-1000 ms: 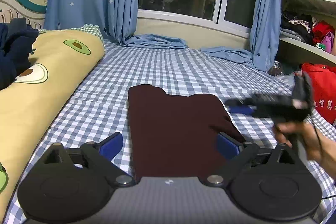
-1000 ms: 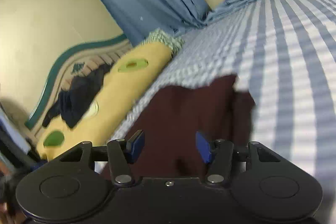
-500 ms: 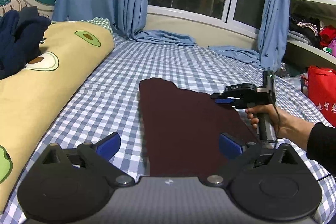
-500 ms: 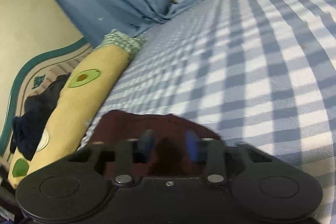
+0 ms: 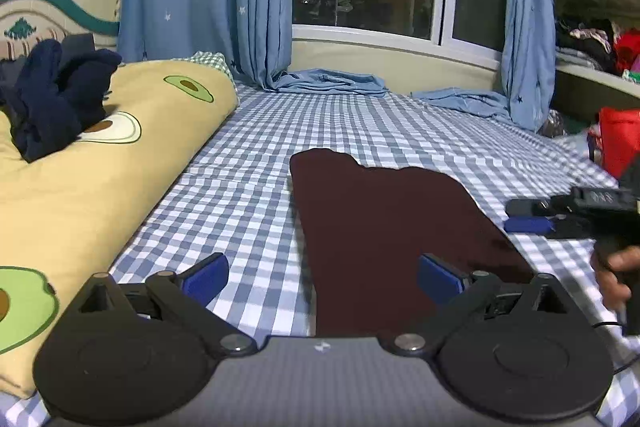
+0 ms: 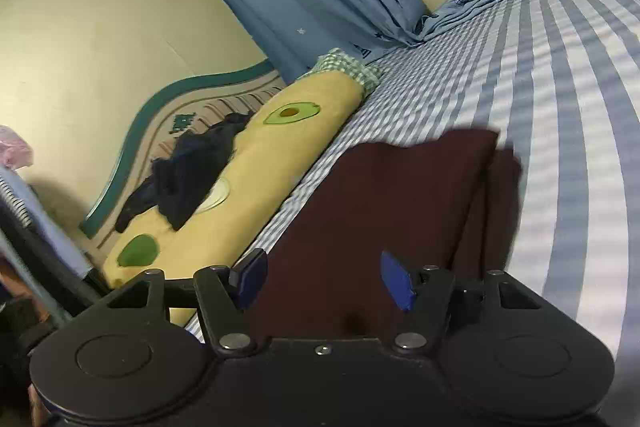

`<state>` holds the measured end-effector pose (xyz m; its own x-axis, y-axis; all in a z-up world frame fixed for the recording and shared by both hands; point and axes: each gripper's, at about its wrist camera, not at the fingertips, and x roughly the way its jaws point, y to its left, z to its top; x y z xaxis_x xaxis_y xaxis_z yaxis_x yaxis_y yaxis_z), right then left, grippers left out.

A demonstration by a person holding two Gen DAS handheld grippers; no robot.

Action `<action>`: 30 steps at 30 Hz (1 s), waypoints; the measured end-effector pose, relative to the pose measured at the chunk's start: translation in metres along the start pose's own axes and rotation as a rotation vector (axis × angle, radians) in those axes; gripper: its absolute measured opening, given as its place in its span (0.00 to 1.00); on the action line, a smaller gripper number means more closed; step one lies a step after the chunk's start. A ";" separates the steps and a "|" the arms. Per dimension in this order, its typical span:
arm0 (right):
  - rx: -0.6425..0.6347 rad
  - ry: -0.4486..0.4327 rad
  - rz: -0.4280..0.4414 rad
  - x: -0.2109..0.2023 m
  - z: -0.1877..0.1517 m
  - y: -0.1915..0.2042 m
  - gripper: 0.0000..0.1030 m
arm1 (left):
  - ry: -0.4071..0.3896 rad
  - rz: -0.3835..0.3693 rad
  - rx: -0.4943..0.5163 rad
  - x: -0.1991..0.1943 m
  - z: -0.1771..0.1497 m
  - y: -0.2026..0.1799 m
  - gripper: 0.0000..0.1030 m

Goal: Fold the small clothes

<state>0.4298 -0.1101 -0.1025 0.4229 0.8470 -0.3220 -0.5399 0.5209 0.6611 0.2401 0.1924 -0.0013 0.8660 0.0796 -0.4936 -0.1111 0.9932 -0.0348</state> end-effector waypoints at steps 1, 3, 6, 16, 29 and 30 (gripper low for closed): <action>-0.005 -0.006 -0.007 -0.007 -0.012 0.005 0.64 | 0.004 -0.004 0.005 -0.004 -0.002 -0.002 0.99; -0.024 -0.009 -0.007 -0.015 -0.031 0.010 0.67 | 0.015 -0.017 0.007 -0.011 -0.007 -0.005 0.99; 0.013 -0.003 -0.037 -0.011 -0.047 0.003 0.66 | 0.021 -0.014 0.008 -0.020 -0.013 -0.010 0.99; -0.139 -0.061 -0.171 -0.046 -0.049 0.072 0.94 | -0.007 0.009 0.025 -0.053 -0.018 -0.030 0.99; -0.457 -0.127 -0.420 -0.145 -0.083 0.200 0.99 | 0.000 -0.012 0.040 -0.080 -0.016 -0.045 0.99; -0.460 -0.128 -0.453 -0.146 -0.090 0.201 0.99 | 0.007 -0.007 0.039 -0.079 -0.017 -0.045 0.99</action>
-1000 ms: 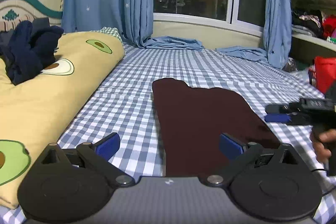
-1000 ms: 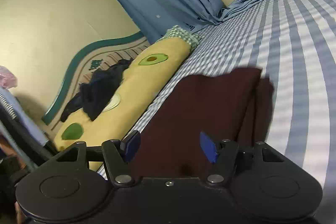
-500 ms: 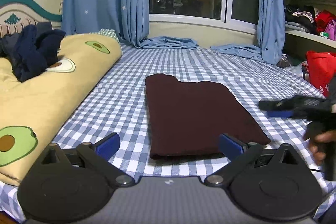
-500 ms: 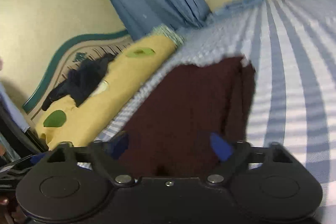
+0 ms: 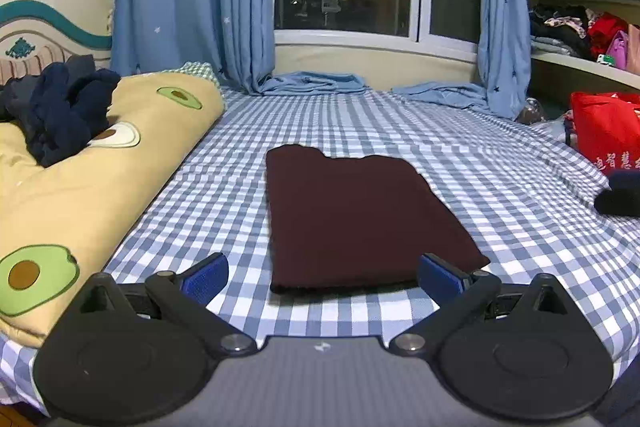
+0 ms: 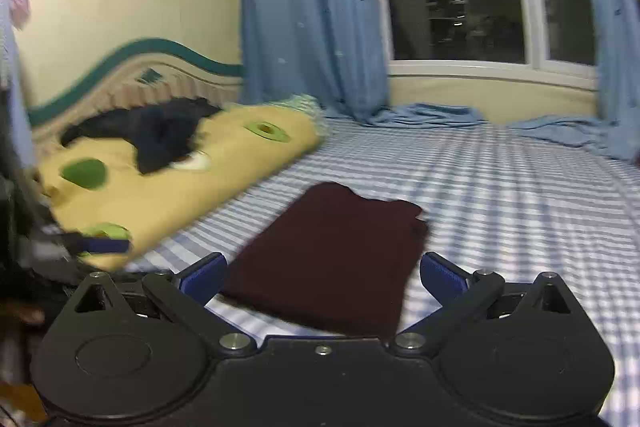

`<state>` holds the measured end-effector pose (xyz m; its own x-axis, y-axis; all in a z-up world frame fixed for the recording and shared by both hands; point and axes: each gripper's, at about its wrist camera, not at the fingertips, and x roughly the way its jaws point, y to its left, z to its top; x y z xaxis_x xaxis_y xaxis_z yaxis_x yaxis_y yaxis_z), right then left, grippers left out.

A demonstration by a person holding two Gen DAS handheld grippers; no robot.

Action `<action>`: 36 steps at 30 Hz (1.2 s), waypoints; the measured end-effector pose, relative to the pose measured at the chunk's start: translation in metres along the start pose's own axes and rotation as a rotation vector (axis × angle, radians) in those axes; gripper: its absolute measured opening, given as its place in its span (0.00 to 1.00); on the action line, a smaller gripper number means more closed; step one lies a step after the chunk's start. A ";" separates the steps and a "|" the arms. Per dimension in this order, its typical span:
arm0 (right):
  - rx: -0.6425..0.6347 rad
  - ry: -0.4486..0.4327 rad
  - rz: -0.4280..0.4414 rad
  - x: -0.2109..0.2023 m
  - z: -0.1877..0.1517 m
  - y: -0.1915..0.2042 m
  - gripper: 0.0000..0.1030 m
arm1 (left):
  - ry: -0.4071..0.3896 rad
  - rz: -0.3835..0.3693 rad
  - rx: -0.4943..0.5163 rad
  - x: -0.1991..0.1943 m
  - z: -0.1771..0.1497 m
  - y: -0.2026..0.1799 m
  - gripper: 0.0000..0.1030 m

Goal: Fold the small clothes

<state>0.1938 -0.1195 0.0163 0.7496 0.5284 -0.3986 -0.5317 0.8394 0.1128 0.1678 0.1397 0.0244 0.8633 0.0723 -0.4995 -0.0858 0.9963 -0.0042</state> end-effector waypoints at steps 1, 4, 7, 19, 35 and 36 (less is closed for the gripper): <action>-0.001 0.008 -0.023 -0.001 -0.007 0.002 0.99 | 0.005 0.002 0.000 0.000 -0.001 0.000 0.99; 0.013 0.058 -0.078 0.006 -0.028 0.005 0.99 | 0.005 -0.011 0.022 -0.001 -0.006 -0.002 0.99; 0.066 0.096 -0.117 0.010 -0.045 0.005 0.99 | 0.009 -0.002 0.038 -0.001 -0.009 -0.005 0.99; 0.114 0.137 -0.156 0.009 -0.062 0.000 0.99 | 0.018 -0.028 0.035 -0.002 -0.015 -0.007 0.99; 0.110 0.156 -0.221 0.005 -0.070 0.008 0.99 | 0.027 -0.054 0.057 0.003 -0.020 -0.005 0.99; 0.123 0.159 -0.222 0.005 -0.071 0.008 0.99 | 0.028 -0.059 0.061 0.005 -0.021 -0.004 0.99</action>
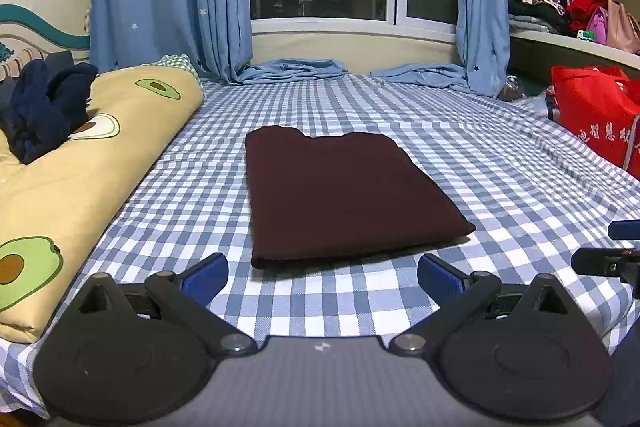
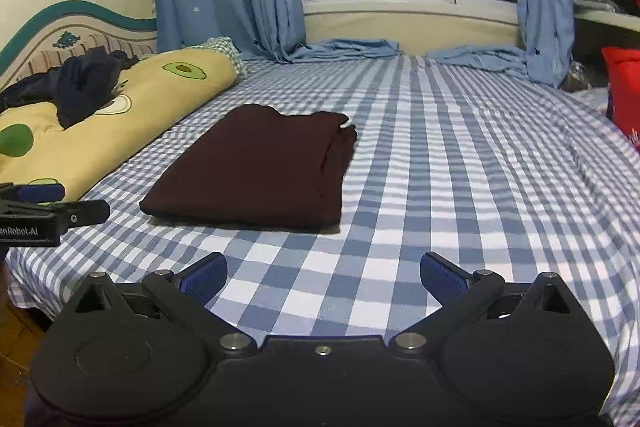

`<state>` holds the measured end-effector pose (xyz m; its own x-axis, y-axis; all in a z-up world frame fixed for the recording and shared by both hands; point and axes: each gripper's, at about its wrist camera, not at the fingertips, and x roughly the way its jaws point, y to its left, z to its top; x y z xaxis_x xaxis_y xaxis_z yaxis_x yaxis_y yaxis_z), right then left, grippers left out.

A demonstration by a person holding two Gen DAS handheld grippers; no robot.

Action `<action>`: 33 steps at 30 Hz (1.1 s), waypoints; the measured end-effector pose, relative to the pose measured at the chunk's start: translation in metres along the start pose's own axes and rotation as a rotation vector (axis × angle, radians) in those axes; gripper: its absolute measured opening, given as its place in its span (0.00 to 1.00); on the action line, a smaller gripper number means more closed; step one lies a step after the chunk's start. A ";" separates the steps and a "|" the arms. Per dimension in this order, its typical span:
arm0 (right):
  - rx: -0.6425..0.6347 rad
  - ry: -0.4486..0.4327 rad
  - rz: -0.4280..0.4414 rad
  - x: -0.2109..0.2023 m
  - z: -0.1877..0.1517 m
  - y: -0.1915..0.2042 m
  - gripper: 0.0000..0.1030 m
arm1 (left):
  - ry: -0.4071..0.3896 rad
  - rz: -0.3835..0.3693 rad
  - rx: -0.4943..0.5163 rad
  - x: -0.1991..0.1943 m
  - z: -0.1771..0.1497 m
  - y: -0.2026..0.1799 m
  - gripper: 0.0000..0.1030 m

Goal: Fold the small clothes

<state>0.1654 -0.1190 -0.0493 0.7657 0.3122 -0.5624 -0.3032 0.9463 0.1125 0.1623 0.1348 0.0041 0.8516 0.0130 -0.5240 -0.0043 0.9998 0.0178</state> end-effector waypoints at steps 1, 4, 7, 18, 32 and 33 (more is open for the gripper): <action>0.011 0.003 0.002 0.001 0.000 0.001 0.99 | 0.001 -0.005 0.003 0.001 -0.001 0.001 0.99; 0.017 0.012 0.017 0.004 0.000 0.008 0.99 | 0.011 -0.010 0.002 0.006 -0.005 0.005 0.99; 0.004 0.019 0.041 0.009 -0.001 0.018 0.99 | 0.020 -0.001 0.003 0.009 -0.007 0.013 0.99; -0.041 0.039 0.055 0.026 0.011 0.049 0.99 | 0.028 -0.002 -0.032 0.020 -0.011 0.043 0.99; -0.061 0.040 0.040 0.037 0.023 0.054 0.99 | 0.045 0.026 -0.050 0.025 -0.003 0.047 0.99; -0.062 0.040 0.033 0.038 0.024 0.053 0.99 | 0.051 0.024 -0.060 0.025 -0.002 0.047 0.99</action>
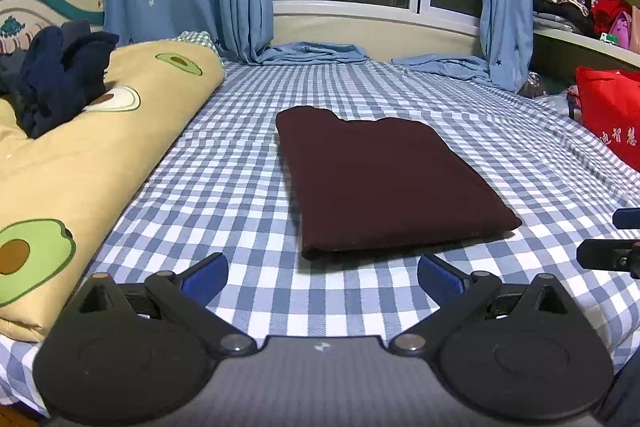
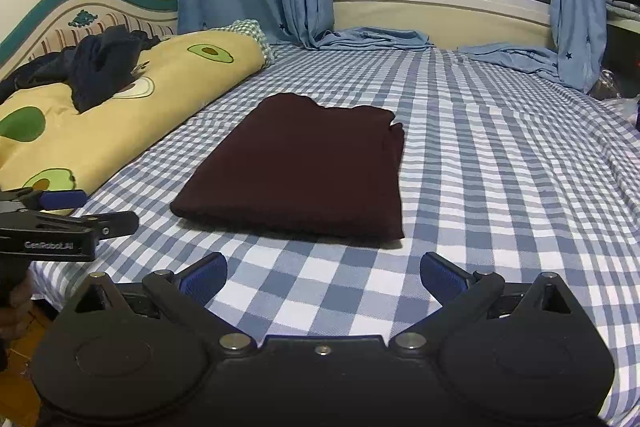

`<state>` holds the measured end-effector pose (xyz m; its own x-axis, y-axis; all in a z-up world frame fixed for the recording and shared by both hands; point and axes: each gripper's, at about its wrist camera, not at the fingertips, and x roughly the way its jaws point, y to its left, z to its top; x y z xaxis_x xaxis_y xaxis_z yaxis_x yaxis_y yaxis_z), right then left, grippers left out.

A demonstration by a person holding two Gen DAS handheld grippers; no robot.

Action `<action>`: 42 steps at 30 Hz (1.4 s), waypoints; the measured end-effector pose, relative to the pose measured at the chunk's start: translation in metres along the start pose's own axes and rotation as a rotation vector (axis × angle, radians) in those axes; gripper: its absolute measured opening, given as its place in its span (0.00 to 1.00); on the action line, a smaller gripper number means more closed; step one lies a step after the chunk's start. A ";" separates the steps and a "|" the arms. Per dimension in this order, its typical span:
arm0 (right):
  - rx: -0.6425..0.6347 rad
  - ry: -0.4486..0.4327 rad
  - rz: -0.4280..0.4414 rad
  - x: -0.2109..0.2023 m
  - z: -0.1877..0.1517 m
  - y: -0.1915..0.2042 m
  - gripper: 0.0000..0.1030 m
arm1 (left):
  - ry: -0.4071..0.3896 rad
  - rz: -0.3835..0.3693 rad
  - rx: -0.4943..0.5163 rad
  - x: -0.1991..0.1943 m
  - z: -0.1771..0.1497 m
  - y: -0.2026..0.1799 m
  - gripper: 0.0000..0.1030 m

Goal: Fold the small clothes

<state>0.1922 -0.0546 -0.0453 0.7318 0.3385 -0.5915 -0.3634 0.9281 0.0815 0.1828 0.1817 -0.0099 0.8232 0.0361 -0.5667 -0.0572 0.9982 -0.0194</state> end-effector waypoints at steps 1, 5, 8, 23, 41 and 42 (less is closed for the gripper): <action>0.001 -0.001 -0.003 0.001 0.001 -0.001 0.99 | 0.006 -0.003 -0.008 0.001 0.001 0.000 0.99; 0.003 0.000 0.000 0.002 0.002 -0.004 0.99 | 0.016 -0.005 -0.012 0.003 0.003 -0.005 0.99; 0.001 0.002 0.001 0.003 0.004 -0.007 0.99 | 0.019 0.002 -0.014 0.004 0.007 -0.009 0.99; 0.003 -0.015 -0.004 0.002 0.008 -0.013 0.99 | 0.019 0.010 -0.012 0.003 0.016 -0.018 0.99; 0.019 -0.027 0.008 -0.004 0.006 -0.014 0.99 | 0.018 0.017 -0.003 0.001 0.018 -0.027 0.99; 0.020 -0.027 0.008 -0.004 0.006 -0.015 0.99 | 0.018 0.016 -0.003 0.001 0.018 -0.027 0.99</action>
<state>0.1980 -0.0685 -0.0395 0.7440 0.3501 -0.5692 -0.3580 0.9280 0.1028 0.1951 0.1559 0.0045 0.8119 0.0514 -0.5816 -0.0722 0.9973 -0.0126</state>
